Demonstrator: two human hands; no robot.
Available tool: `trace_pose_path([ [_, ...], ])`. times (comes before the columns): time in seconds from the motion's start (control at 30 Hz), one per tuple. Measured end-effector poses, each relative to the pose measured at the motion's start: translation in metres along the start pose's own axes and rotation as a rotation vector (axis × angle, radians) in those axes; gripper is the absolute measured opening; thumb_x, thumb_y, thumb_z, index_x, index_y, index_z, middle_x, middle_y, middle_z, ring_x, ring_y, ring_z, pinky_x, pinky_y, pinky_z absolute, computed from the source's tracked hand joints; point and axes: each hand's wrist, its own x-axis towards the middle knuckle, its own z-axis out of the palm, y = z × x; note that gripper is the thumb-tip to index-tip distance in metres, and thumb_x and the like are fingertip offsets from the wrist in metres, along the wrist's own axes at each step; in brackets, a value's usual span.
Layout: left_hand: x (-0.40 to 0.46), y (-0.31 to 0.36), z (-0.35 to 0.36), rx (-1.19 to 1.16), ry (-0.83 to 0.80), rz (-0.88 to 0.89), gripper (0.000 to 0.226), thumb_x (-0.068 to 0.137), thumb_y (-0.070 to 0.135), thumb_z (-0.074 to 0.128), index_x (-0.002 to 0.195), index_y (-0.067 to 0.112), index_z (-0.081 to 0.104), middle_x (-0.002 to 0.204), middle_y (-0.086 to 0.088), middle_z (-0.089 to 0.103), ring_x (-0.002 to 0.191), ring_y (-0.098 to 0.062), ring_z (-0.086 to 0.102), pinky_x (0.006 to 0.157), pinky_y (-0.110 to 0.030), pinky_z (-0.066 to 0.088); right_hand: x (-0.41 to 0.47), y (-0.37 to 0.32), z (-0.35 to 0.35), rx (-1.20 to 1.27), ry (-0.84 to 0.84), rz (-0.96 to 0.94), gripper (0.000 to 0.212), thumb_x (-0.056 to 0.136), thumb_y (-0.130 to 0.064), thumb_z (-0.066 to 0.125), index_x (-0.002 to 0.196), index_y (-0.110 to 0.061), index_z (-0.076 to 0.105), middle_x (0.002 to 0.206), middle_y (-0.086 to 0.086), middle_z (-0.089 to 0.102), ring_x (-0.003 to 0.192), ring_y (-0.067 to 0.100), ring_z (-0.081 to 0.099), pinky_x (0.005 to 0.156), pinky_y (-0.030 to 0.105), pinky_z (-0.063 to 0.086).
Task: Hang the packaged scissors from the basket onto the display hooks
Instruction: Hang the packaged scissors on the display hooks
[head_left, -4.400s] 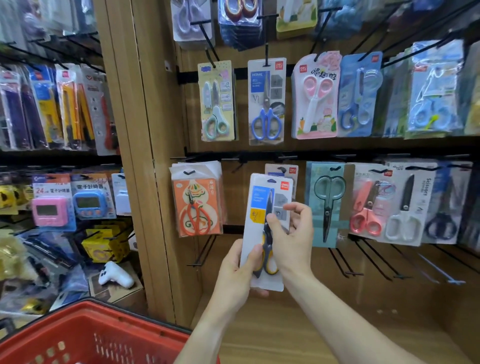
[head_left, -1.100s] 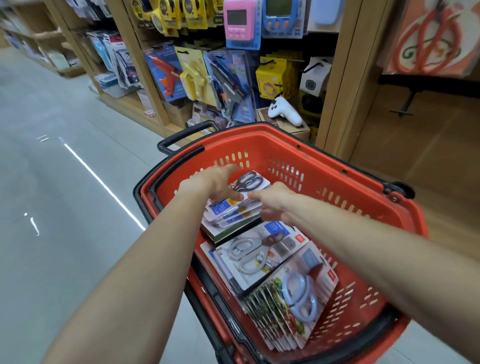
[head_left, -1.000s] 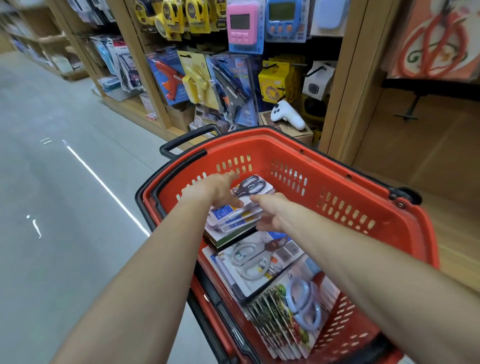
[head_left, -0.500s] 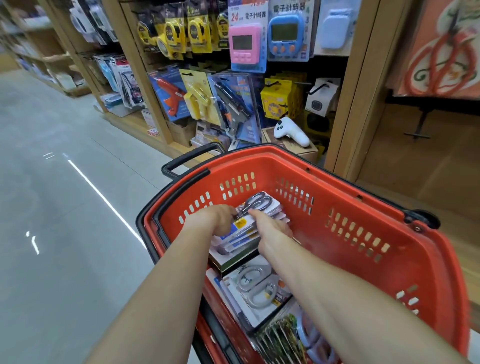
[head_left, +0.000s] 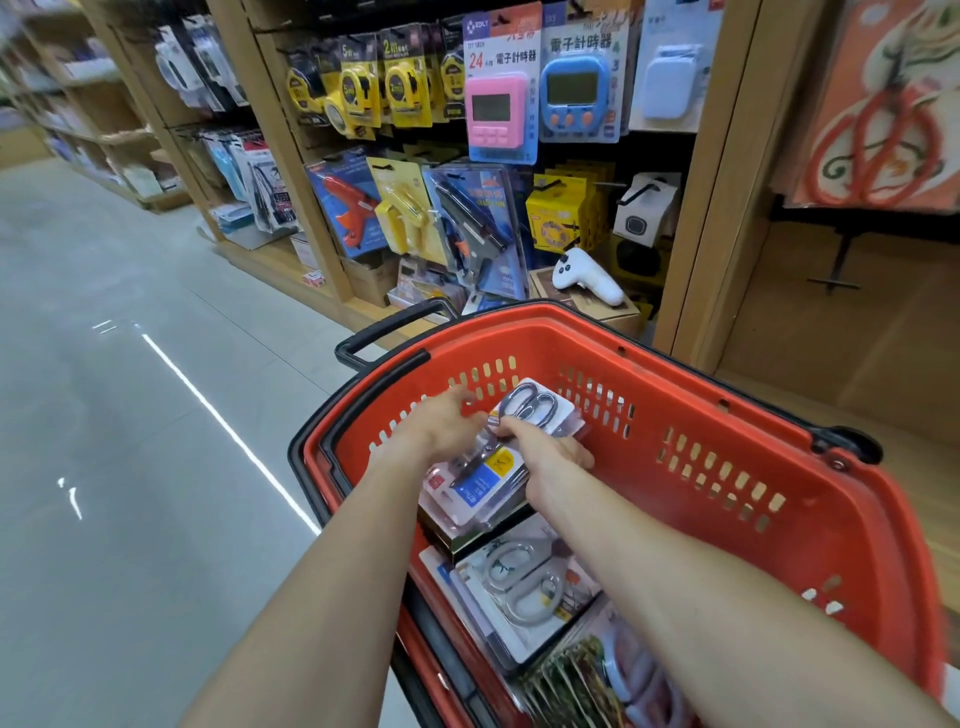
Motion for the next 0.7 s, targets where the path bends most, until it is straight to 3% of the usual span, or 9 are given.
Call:
trace_pose_path([
  [0.07,-0.002,0.003,-0.003,-0.040,0.041,-0.027,0.062,0.104,0.053,0.055,0.154,0.018,0.042,0.148,-0.009,0.058,0.129,-0.028,0.057,0.108,-0.040,0.045,-0.002,-0.005,-0.003,-0.045,-0.063,-0.014,0.094,0.043,-0.021,0.093,0.115,-0.006,0.034,0.093,0.015,0.064,0.086,0.031,0.070,0.080,0.052,0.064],
  [0.17,-0.008,0.007,-0.015,-0.168,-0.004,-0.078,0.094,0.087,0.080,0.058,0.152,0.014,0.041,0.141,-0.006,0.062,0.124,-0.030,0.061,0.105,-0.046,0.049,-0.006,-0.020,-0.012,-0.054,-0.193,-0.040,0.103,0.028,-0.032,0.087,0.120,0.000,0.055,0.092,0.012,0.077,0.088,0.030,0.074,0.078,0.042,0.063],
  [0.2,-0.011,0.008,-0.021,-0.250,-0.054,-0.078,0.098,0.082,0.084,0.060,0.149,0.014,0.046,0.140,-0.003,0.062,0.124,-0.030,0.063,0.103,-0.044,0.049,-0.009,-0.030,-0.016,-0.061,-0.242,-0.051,0.094,0.030,-0.031,0.087,0.116,0.000,0.064,0.088,0.010,0.079,0.087,0.028,0.074,0.076,0.039,0.062],
  [0.27,-0.021,0.012,-0.032,-0.416,-0.204,-0.037,0.093,0.077,0.088,0.063,0.139,0.019,0.062,0.131,0.001,0.071,0.117,-0.027,0.071,0.102,-0.045,0.052,-0.026,-0.055,-0.027,-0.054,-0.334,-0.096,0.053,0.048,-0.021,0.088,0.096,-0.002,0.075,0.082,0.009,0.079,0.080,0.026,0.074,0.076,0.038,0.061],
  [0.33,-0.035,0.020,-0.040,-0.595,-0.321,0.075,0.067,0.084,0.075,0.065,0.128,0.025,0.071,0.121,-0.003,0.078,0.107,-0.023,0.076,0.099,-0.043,0.057,-0.041,-0.083,-0.042,-0.020,-0.392,-0.194,0.021,0.068,-0.002,0.081,0.088,-0.003,0.074,0.081,0.013,0.076,0.067,0.026,0.072,0.067,0.035,0.060],
  [0.43,-0.055,0.041,-0.044,-0.905,-0.412,0.246,0.047,0.094,0.043,0.072,0.135,0.022,0.064,0.124,-0.013,0.076,0.098,-0.027,0.076,0.079,-0.039,0.060,-0.063,-0.126,-0.065,0.013,-0.482,-0.397,0.021,0.074,0.009,0.075,0.091,-0.004,0.071,0.089,0.019,0.073,0.073,0.029,0.070,0.069,0.039,0.062],
  [0.53,-0.064,0.081,-0.041,-0.921,-0.350,0.403,0.059,0.087,0.050,0.077,0.140,0.038,0.054,0.126,-0.017,0.073,0.091,-0.032,0.072,0.059,-0.036,0.055,-0.084,-0.170,-0.088,0.057,-0.514,-0.547,0.041,0.061,0.002,0.081,0.099,-0.002,0.068,0.087,0.018,0.070,0.077,0.029,0.069,0.079,0.046,0.060],
  [0.63,-0.067,0.130,-0.033,-1.022,-0.274,0.526,0.057,0.084,0.049,0.080,0.136,0.041,0.058,0.126,-0.016,0.072,0.092,-0.038,0.071,0.062,-0.045,0.057,-0.103,-0.205,-0.113,0.128,-0.498,-0.647,0.052,0.058,-0.002,0.081,0.108,0.000,0.064,0.087,0.016,0.069,0.067,0.023,0.070,0.067,0.039,0.061],
  [0.7,-0.070,0.160,-0.028,-1.065,-0.228,0.590,0.057,0.082,0.047,0.082,0.134,0.038,0.061,0.120,-0.014,0.074,0.087,-0.035,0.072,0.066,-0.047,0.055,-0.110,-0.220,-0.131,0.174,-0.442,-0.665,0.079,0.049,-0.012,0.083,0.123,0.002,0.061,0.095,0.017,0.071,0.074,0.026,0.072,0.069,0.043,0.062],
])
